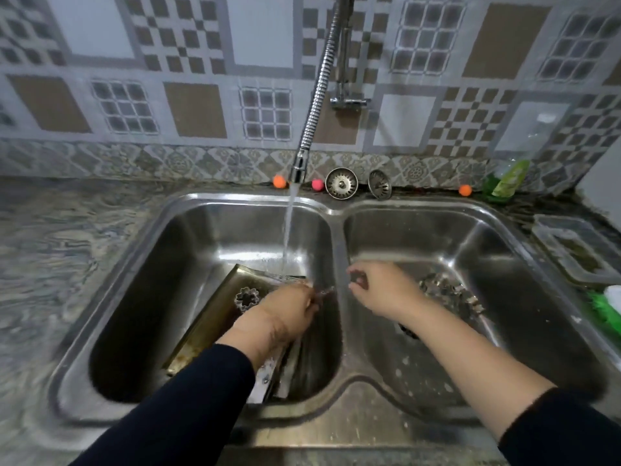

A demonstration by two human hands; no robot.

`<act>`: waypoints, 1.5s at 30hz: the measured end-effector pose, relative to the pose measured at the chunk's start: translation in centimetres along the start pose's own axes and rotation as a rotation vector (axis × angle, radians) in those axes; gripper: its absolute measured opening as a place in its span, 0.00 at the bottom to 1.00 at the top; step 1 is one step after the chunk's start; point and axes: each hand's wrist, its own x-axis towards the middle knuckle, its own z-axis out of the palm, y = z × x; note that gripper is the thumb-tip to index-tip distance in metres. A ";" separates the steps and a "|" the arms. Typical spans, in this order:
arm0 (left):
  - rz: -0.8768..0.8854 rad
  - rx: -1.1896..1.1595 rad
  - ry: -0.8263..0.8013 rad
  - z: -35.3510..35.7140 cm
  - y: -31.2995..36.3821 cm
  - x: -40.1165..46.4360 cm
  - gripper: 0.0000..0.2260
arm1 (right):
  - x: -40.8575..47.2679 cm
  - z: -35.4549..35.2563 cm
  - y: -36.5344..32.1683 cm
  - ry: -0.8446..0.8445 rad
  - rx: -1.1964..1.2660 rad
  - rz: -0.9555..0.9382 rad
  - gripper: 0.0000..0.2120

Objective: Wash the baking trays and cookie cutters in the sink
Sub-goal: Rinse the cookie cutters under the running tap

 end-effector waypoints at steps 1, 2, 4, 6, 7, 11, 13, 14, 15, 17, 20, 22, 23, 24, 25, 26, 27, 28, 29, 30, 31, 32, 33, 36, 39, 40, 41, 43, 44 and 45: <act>-0.053 -0.027 -0.026 0.1 -1.4 -0.7 0.13 | 0.0 0.8 -2.2 -0.021 0.003 -0.084 0.17; -0.116 -0.032 -0.050 0.2 -2.9 -1.5 0.13 | 0.1 2.0 -4.2 -0.058 0.009 -0.160 0.17; -0.213 -0.011 -0.103 0.5 -6.0 -3.0 0.12 | 0.6 4.8 -7.5 -0.179 0.036 -0.249 0.18; -0.293 0.010 -0.155 1.0 -8.7 -4.2 0.14 | 1.8 8.4 -9.9 -0.304 -0.020 -0.274 0.20; -0.331 0.023 -0.174 1.2 -9.9 -4.7 0.17 | 2.4 10.2 -10.9 -0.352 -0.070 -0.270 0.22; -0.361 0.114 -0.227 1.7 -12.4 -5.9 0.22 | 5.4 15.3 -13.4 -0.362 -0.113 -0.187 0.33; -0.340 0.163 -0.201 1.9 -12.9 -6.0 0.23 | 6.4 16.4 -14.0 -0.297 -0.050 -0.147 0.35; -0.336 0.189 -0.186 2.0 -13.1 -5.9 0.22 | 6.9 16.9 -14.0 -0.264 0.003 -0.122 0.35; -0.335 0.207 -0.176 2.1 -13.2 -5.8 0.22 | 7.2 17.3 -14.0 -0.224 0.053 -0.092 0.33; -0.343 0.224 -0.179 2.0 -13.1 -5.8 0.21 | 7.4 18.1 -13.8 -0.127 0.088 -0.024 0.28; -0.377 0.228 -0.203 1.7 -12.5 -5.6 0.19 | 7.3 18.5 -13.1 -0.086 0.096 0.053 0.18; -0.410 0.196 -0.187 1.5 -11.9 -5.2 0.18 | 7.2 17.5 -12.7 -0.126 0.188 0.143 0.11; -0.428 0.157 -0.166 1.4 -11.7 -4.8 0.18 | 7.1 16.7 -12.5 -0.133 0.262 0.192 0.10; -0.446 0.081 -0.131 1.5 -11.5 -4.2 0.20 | 7.2 16.0 -12.2 -0.129 0.356 0.237 0.09; -0.455 -0.044 -0.083 1.5 -11.0 -3.7 0.21 | 7.1 15.2 -11.9 -0.126 0.486 0.276 0.08; -0.450 -0.216 -0.032 1.5 -10.3 -3.0 0.23 | 6.9 14.4 -11.4 -0.131 0.651 0.310 0.07; -0.430 -0.420 0.015 1.4 -9.4 -2.4 0.23 | 6.5 13.5 -11.1 -0.157 0.818 0.344 0.07; -0.418 -0.637 0.058 1.3 -8.4 -1.8 0.21 | 5.9 12.5 -10.7 -0.177 0.970 0.371 0.08; -0.424 -0.855 0.094 1.2 -7.4 -1.3 0.19 | 5.3 11.6 -10.4 -0.181 1.064 0.380 0.09; -0.442 -1.046 0.115 1.1 -6.4 -0.9 0.16 | 4.9 11.0 -9.9 -0.167 1.125 0.377 0.10; -0.467 -1.179 0.126 0.9 -5.6 -0.6 0.12 | 4.5 10.4 -9.4 -0.146 1.144 0.364 0.10; -0.493 -1.271 0.138 0.8 -5.1 -0.3 0.10 | 4.1 10.0 -9.1 -0.126 1.130 0.349 0.10; -0.533 -1.356 0.150 0.6 -4.7 -0.1 0.10 | 3.7 9.7 -8.9 -0.108 1.087 0.322 0.11; -0.641 -1.532 0.137 0.0 -4.1 0.5 0.12 | 2.9 9.3 -8.4 -0.032 0.851 0.220 0.10; -0.643 -1.605 0.057 -0.5 -3.7 0.1 0.11 | 2.6 9.3 -8.3 0.072 0.559 0.144 0.10; -0.620 -1.625 0.046 -0.5 -3.7 -0.1 0.11 | 2.5 9.4 -8.2 0.078 0.479 0.105 0.11; -0.597 -1.655 0.043 -0.4 -3.8 -0.3 0.12 | 2.4 9.1 -8.3 0.070 0.429 0.065 0.12; -0.587 -1.721 0.077 -0.1 -4.3 -0.5 0.13 | 2.3 8.6 -8.5 0.073 0.421 0.019 0.15; -0.584 -1.738 0.096 0.0 -4.5 -0.6 0.14 | 2.4 8.3 -8.6 0.103 0.475 0.036 0.15; -0.580 -1.733 0.111 0.2 -4.8 -0.6 0.14 | 2.7 8.1 -8.8 0.147 0.531 0.063 0.15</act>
